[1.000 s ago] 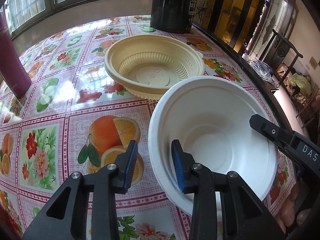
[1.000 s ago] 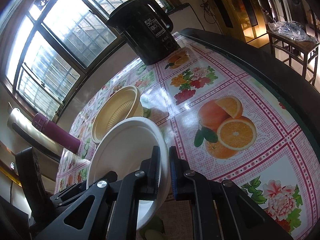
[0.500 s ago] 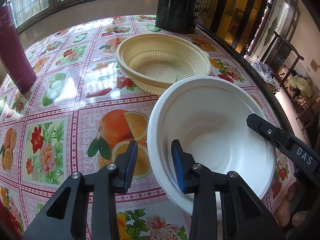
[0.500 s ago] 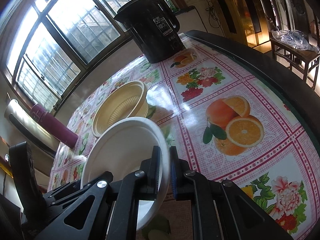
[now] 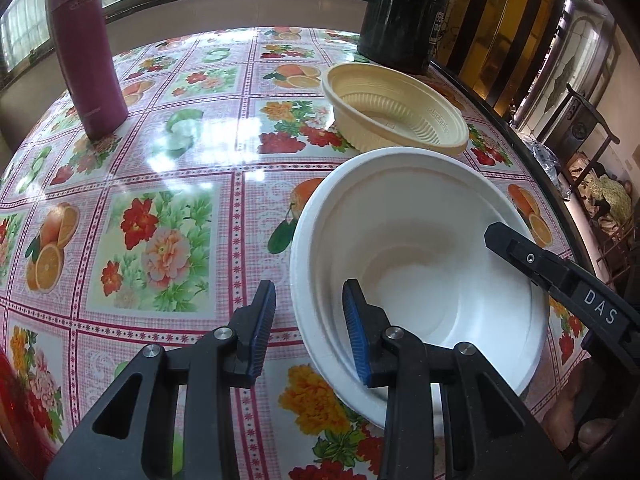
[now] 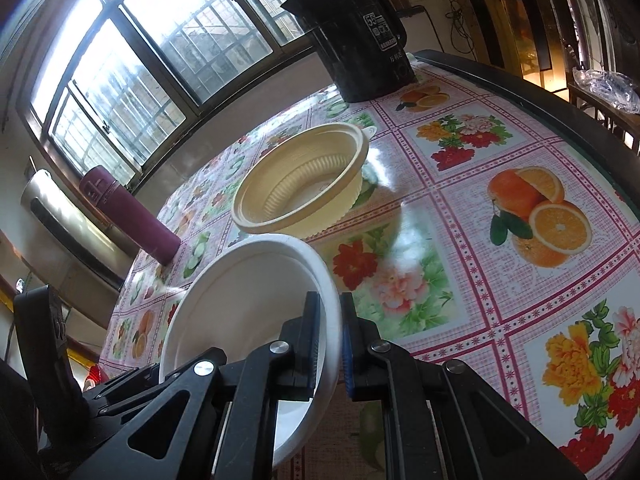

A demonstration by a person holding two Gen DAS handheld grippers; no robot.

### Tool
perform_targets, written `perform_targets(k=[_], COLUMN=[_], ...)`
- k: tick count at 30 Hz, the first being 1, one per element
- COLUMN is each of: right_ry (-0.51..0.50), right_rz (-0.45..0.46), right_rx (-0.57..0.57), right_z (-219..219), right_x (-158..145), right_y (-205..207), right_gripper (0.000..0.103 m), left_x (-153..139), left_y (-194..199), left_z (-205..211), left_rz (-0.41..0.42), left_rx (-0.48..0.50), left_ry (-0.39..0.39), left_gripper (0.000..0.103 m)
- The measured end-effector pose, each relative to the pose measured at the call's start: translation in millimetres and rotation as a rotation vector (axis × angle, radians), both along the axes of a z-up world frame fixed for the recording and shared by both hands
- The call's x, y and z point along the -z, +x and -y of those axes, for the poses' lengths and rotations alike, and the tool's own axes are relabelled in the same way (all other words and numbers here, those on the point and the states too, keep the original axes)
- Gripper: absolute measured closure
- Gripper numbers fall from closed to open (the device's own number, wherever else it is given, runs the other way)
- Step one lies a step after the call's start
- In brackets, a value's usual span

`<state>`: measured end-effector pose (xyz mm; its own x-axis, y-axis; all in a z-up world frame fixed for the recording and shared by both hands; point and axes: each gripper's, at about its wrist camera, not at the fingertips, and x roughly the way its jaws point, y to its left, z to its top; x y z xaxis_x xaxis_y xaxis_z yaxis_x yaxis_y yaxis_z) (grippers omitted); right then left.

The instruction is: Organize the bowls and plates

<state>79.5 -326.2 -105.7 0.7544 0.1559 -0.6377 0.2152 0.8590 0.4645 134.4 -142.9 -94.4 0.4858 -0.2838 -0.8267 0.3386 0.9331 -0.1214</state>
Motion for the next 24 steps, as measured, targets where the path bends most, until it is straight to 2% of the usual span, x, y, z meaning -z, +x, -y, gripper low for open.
perform_targets(k=[15, 17, 20, 22, 24], right_ry=[-0.028, -0.025, 0.014, 0.061, 0.058], right_rz=[0.009, -0.005, -0.029, -0.023, -0.015], right_rx=[-0.125, -0.141, -0.132, -0.141, -0.139], right_z=[-72.1, -77.4, -74.7, -71.2, -72.5], right_x=[0.1, 0.0, 2.5, 3.8, 3.4], right_y=[2.4, 0.8, -2.8, -6.1, -9.4], right_gripper=[0.093, 0.085, 0.065, 0.063, 0.063], left_x=[1.5, 1.3, 1.8, 2.8, 1.6], left_y=[-28.0, -30.6, -33.8, -34.7, -37.7], left_z=[-63.1, -70.7, -80.6, -83.0, -83.6], left_rz=[0.008, 0.013, 0.013, 0.005, 0.012], left_rx=[-0.099, -0.112, -0.126, -0.126, -0.127], left_ry=[0.005, 0.011, 0.010, 0.002, 0.009], left_gripper=[0.070, 0.070, 0.070, 0.070, 0.070])
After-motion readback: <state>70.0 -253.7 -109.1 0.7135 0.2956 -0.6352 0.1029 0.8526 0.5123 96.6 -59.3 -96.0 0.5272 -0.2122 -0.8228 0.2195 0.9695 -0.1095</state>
